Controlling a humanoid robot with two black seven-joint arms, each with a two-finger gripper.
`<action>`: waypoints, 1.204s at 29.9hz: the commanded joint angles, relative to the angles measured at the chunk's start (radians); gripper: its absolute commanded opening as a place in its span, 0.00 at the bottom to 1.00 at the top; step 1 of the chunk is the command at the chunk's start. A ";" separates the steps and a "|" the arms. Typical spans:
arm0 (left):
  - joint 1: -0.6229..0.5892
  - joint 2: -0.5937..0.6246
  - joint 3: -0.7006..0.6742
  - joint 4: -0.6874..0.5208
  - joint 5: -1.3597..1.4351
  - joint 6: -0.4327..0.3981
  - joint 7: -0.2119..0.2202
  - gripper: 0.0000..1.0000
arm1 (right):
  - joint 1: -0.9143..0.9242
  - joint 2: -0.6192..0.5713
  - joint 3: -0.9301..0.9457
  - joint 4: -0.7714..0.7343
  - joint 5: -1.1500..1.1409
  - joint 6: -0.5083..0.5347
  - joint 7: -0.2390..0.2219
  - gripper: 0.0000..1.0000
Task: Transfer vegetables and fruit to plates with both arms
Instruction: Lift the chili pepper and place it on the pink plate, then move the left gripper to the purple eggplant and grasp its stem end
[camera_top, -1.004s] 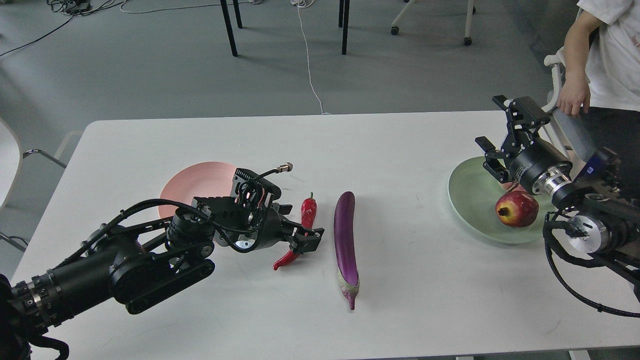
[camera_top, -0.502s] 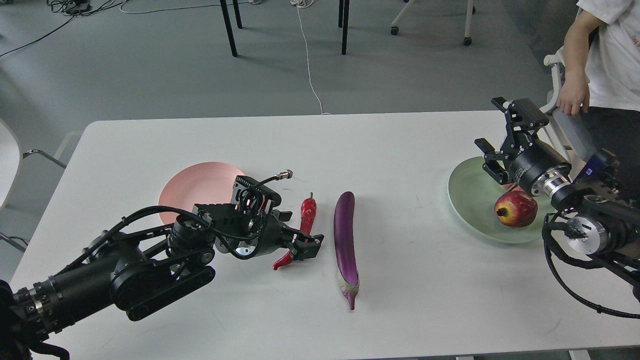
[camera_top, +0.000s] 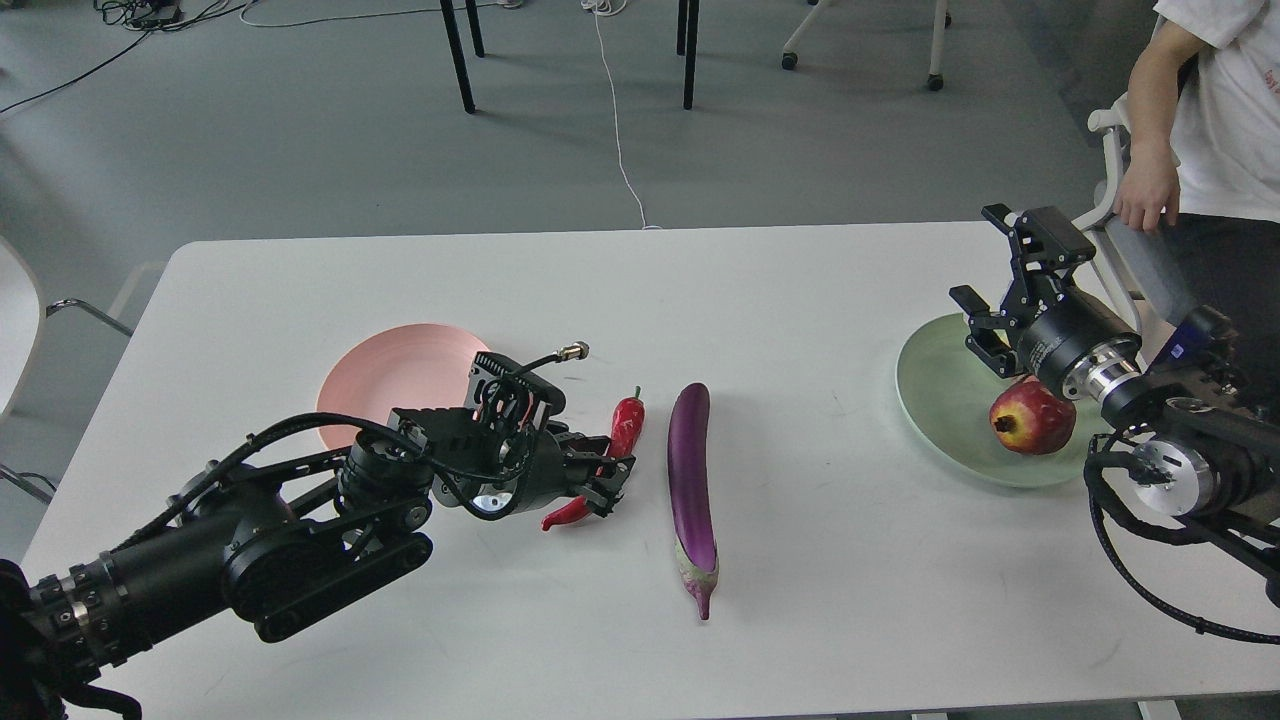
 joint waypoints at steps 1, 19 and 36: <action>-0.008 0.003 -0.003 -0.004 -0.001 0.000 0.000 0.09 | 0.000 0.001 0.001 0.000 0.000 -0.002 0.000 0.98; -0.144 0.219 -0.026 -0.018 -0.257 -0.006 0.009 0.10 | -0.012 0.003 -0.001 0.000 0.000 -0.003 0.000 0.98; -0.069 0.383 -0.020 0.005 -0.306 -0.017 0.000 0.22 | -0.015 0.030 -0.001 0.000 -0.002 -0.005 0.000 0.98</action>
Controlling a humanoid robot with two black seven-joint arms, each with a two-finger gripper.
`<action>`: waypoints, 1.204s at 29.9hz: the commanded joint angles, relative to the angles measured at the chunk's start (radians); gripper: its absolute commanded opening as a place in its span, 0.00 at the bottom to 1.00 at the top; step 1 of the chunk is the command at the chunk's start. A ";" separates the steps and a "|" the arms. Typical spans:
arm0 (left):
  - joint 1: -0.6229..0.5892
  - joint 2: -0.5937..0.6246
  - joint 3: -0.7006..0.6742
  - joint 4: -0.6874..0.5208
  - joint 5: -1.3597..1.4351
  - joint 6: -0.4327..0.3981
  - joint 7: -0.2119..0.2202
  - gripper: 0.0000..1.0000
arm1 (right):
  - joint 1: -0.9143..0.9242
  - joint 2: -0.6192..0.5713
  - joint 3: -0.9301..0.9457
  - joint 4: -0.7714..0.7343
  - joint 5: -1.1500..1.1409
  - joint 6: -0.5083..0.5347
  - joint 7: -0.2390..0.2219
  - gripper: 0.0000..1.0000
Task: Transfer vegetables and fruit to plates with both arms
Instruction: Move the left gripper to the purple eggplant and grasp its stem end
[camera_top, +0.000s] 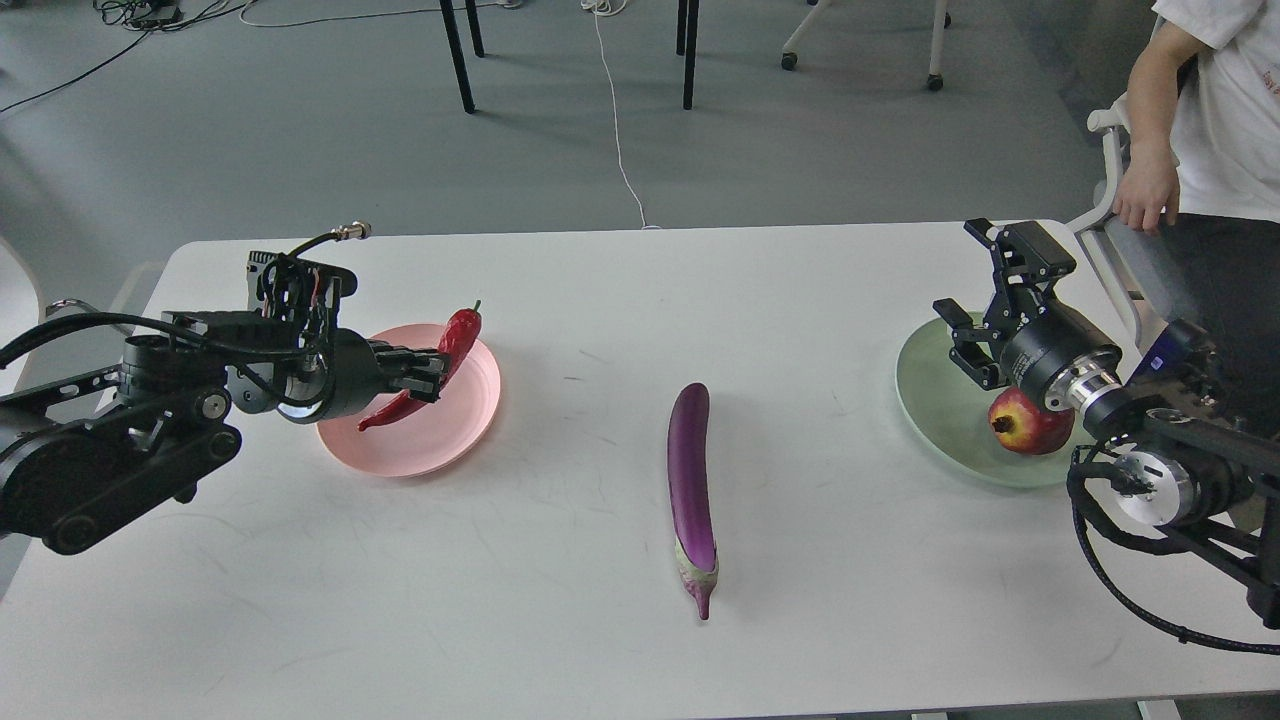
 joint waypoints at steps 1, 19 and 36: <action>0.020 0.011 -0.002 0.006 0.001 -0.003 0.002 0.26 | 0.000 0.001 0.002 0.000 0.000 0.000 0.000 0.98; -0.018 -0.173 -0.048 -0.195 0.003 -0.016 0.018 1.00 | 0.002 -0.001 0.002 0.000 0.000 0.000 0.000 0.98; -0.026 -0.537 -0.025 0.057 0.021 -0.009 0.212 1.00 | 0.007 0.002 0.166 -0.037 0.083 0.016 0.000 0.98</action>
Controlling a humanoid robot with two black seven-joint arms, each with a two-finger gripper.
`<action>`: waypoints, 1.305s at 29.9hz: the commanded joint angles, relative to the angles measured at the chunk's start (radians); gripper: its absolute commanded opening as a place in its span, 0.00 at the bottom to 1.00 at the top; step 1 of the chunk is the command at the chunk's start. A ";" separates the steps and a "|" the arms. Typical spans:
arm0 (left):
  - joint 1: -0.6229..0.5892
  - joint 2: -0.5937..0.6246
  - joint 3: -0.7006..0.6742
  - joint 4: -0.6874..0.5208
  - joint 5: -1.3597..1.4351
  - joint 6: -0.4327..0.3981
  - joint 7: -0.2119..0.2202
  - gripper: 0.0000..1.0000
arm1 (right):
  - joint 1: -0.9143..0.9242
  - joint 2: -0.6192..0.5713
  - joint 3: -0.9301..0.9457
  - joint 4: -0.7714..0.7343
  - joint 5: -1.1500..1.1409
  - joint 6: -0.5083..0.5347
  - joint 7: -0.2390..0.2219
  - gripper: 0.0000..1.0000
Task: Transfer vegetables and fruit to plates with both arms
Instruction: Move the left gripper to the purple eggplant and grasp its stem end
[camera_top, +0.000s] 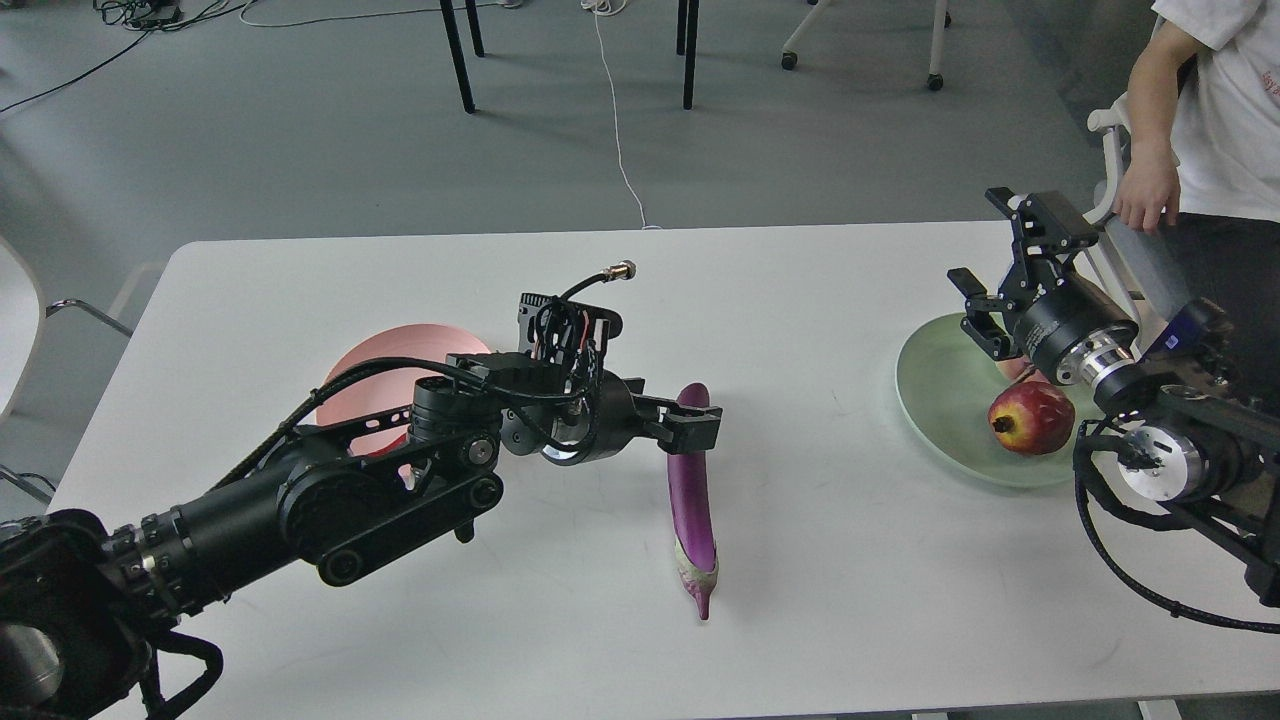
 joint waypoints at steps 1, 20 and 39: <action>-0.004 -0.019 0.017 0.020 0.004 -0.003 0.000 1.00 | 0.001 -0.001 0.043 -0.014 0.093 0.021 0.000 0.98; 0.040 -0.108 0.056 0.037 0.089 -0.001 0.018 1.00 | -0.056 -0.006 0.030 -0.023 0.119 0.149 0.000 0.99; 0.046 -0.129 0.057 0.068 0.113 -0.001 0.012 0.86 | -0.060 0.000 0.029 -0.039 0.116 0.149 0.000 0.99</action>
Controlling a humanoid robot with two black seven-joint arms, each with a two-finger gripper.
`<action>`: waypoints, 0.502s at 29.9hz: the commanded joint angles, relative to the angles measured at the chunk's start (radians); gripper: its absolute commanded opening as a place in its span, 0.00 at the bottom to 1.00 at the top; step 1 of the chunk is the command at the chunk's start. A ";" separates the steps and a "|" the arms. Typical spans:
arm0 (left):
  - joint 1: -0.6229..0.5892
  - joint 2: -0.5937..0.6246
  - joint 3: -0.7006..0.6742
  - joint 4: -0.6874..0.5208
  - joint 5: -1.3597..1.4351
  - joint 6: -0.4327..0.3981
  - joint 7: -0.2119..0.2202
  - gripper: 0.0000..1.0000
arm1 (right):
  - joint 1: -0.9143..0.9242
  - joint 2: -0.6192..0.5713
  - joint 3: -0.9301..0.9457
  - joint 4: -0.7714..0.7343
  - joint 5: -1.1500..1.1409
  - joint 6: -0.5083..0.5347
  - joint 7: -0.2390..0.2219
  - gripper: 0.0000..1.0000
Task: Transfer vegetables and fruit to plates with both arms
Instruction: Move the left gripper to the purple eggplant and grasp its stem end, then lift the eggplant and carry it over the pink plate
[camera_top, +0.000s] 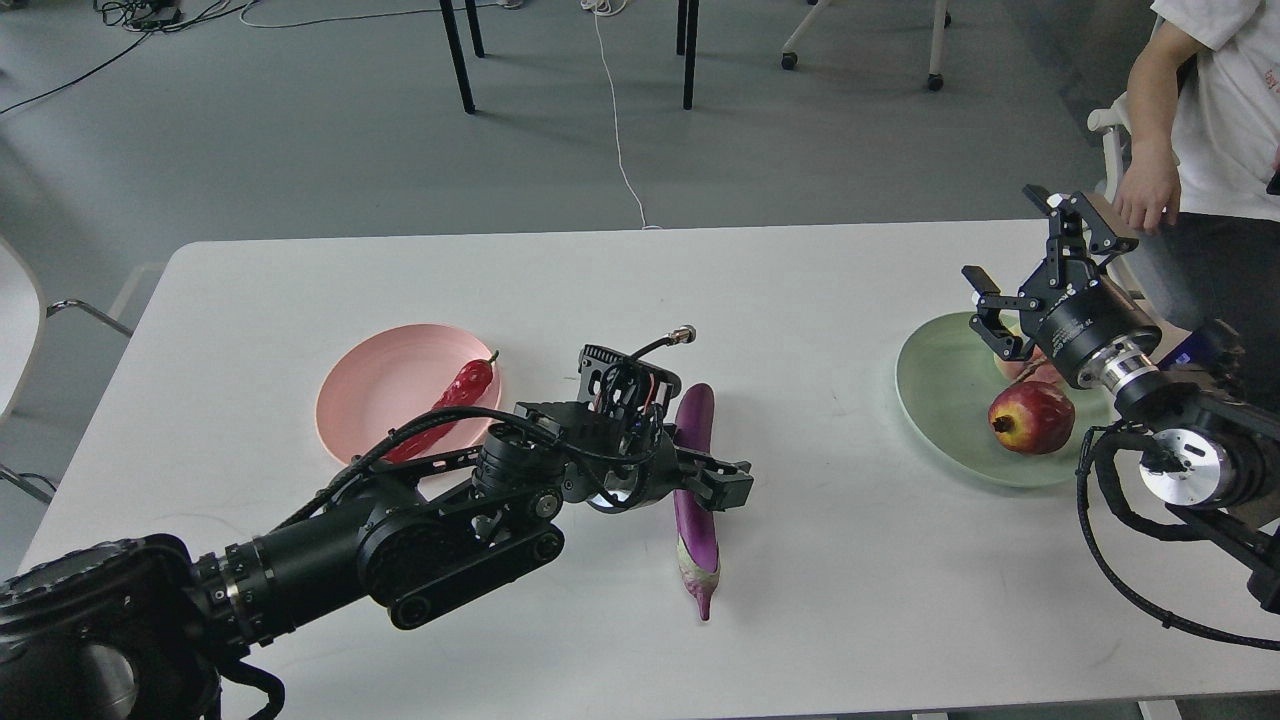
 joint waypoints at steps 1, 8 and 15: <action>0.008 0.000 0.000 0.000 -0.013 -0.005 -0.004 0.77 | 0.001 0.000 0.000 0.000 0.000 -0.001 0.000 0.99; 0.024 0.003 0.000 0.000 -0.002 -0.003 0.000 0.19 | 0.000 0.000 -0.001 0.001 -0.012 -0.001 0.000 0.99; 0.011 0.011 -0.006 -0.004 -0.002 -0.002 0.003 0.13 | 0.000 0.000 -0.001 0.001 -0.012 -0.004 0.000 0.99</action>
